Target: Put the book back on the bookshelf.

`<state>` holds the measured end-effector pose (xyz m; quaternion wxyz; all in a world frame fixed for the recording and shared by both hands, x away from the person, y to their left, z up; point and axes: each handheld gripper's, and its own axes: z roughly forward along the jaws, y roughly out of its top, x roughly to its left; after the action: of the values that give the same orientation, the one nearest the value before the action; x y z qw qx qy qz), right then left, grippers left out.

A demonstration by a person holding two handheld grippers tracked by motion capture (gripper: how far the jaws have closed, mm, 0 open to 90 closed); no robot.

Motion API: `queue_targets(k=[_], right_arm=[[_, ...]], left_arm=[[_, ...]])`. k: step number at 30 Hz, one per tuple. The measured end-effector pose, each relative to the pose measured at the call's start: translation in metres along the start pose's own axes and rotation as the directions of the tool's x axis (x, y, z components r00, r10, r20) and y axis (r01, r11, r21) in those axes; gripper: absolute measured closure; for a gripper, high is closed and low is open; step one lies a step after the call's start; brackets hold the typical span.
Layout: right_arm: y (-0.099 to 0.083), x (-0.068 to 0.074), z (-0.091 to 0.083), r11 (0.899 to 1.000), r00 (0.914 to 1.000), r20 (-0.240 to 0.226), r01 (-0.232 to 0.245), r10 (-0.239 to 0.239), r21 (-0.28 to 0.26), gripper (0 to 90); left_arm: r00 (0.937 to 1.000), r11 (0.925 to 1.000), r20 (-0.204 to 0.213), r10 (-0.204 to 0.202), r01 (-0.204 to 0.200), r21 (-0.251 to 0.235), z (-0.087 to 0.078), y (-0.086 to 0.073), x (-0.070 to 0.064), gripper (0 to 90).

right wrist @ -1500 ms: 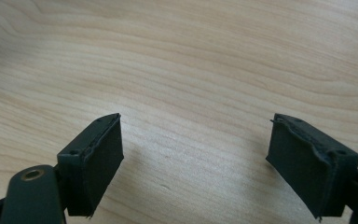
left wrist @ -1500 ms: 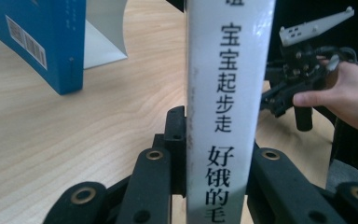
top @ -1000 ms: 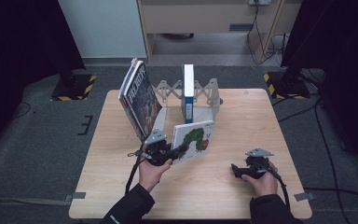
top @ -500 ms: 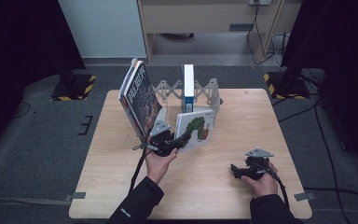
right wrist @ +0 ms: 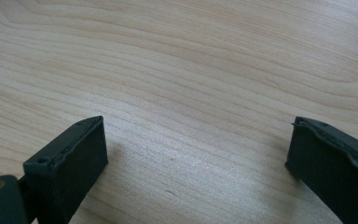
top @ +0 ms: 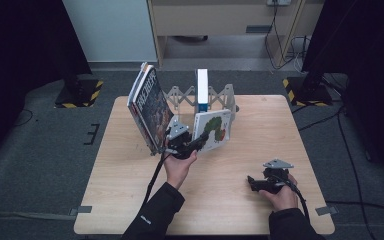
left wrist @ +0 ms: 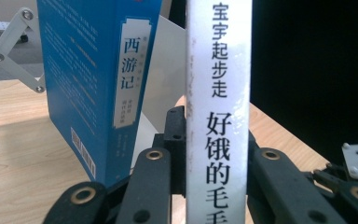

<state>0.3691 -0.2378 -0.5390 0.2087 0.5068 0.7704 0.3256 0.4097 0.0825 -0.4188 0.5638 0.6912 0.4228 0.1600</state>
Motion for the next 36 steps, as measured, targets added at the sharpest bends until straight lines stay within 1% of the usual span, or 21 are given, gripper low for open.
queue_targets(k=[1, 2, 5, 9, 11, 13, 16, 19, 22, 24, 30, 33, 36], right_arm=[[0.000, 0.000, 0.000, 1.000, 1.0000, 0.000, 0.000, 0.000, 0.000, 5.0], [0.000, 0.000, 0.000, 1.000, 1.0000, 0.000, 0.000, 0.000, 0.000, 5.0], [0.000, 0.000, 0.000, 1.000, 1.0000, 0.000, 0.000, 0.000, 0.000, 5.0], [0.000, 0.000, 0.000, 1.000, 1.0000, 0.000, 0.000, 0.000, 0.000, 4.8], [0.000, 0.000, 0.000, 1.000, 1.0000, 0.000, 0.000, 0.000, 0.001, 4.7], [0.000, 0.000, 0.000, 1.000, 1.0000, 0.000, 0.000, 0.000, 0.001, 4.7], [0.000, 0.000, 0.000, 1.000, 1.0000, -0.001, 0.000, 0.000, 0.001, 4.7], [0.000, 0.000, 0.000, 1.000, 1.0000, -0.003, 0.002, -0.002, 0.002, 4.6], [0.000, 0.000, 0.000, 1.000, 1.0000, -0.001, 0.002, -0.002, 0.000, 4.6], [0.000, 0.000, 0.000, 1.000, 1.0000, -0.001, 0.002, -0.002, 0.000, 4.6], [0.000, 0.000, 0.000, 1.000, 1.0000, -0.001, 0.002, -0.002, 0.000, 4.6], [0.000, 0.000, 0.000, 1.000, 1.0000, -0.001, 0.002, -0.002, 0.000, 4.6], [0.000, 0.000, 0.000, 1.000, 1.0000, -0.001, 0.002, -0.002, 0.000, 4.6]], left_arm=[[1.0000, 1.0000, -0.003, -0.002, 0.002, 0.004, 0.002, 0.001, 0.000, 74.7], [0.9999, 1.0000, -0.013, 0.005, -0.005, 0.004, 0.004, 0.002, -0.001, 74.7], [0.9997, 0.9999, -0.023, 0.000, 0.000, -0.012, 0.009, 0.003, -0.002, 74.7], [0.9986, 0.9994, -0.047, 0.026, -0.027, -0.021, 0.014, 0.005, -0.006, 74.7], [0.9982, 0.9995, -0.055, 0.023, -0.024, -0.022, 0.018, 0.005, -0.008, 74.7], [0.9974, 0.9992, -0.064, 0.032, -0.034, -0.019, 0.022, 0.004, -0.009, 74.7], [0.9973, 0.9994, -0.070, 0.022, -0.024, -0.025, 0.028, 0.002, -0.011, 74.7], [0.9956, 0.9990, -0.089, 0.029, -0.032, -0.032, 0.034, 0.000, -0.013, 74.7], [0.9962, 0.9992, -0.087, 0.011, -0.014, -0.037, 0.038, -0.002, -0.012, 74.7], [0.9958, 0.9988, -0.091, 0.011, -0.015, -0.045, 0.041, -0.004, -0.013, 74.7], [0.9938, 0.9991, -0.110, 0.020, -0.024, -0.036, 0.046, -0.008, -0.012, 74.7], [0.9935, 0.9995, -0.113, 0.010, -0.013, -0.029, 0.049, -0.010, -0.010, 74.7], [0.9927, 0.9994, -0.120, 0.010, -0.014, -0.031, 0.052, -0.012, -0.009, 74.7]])
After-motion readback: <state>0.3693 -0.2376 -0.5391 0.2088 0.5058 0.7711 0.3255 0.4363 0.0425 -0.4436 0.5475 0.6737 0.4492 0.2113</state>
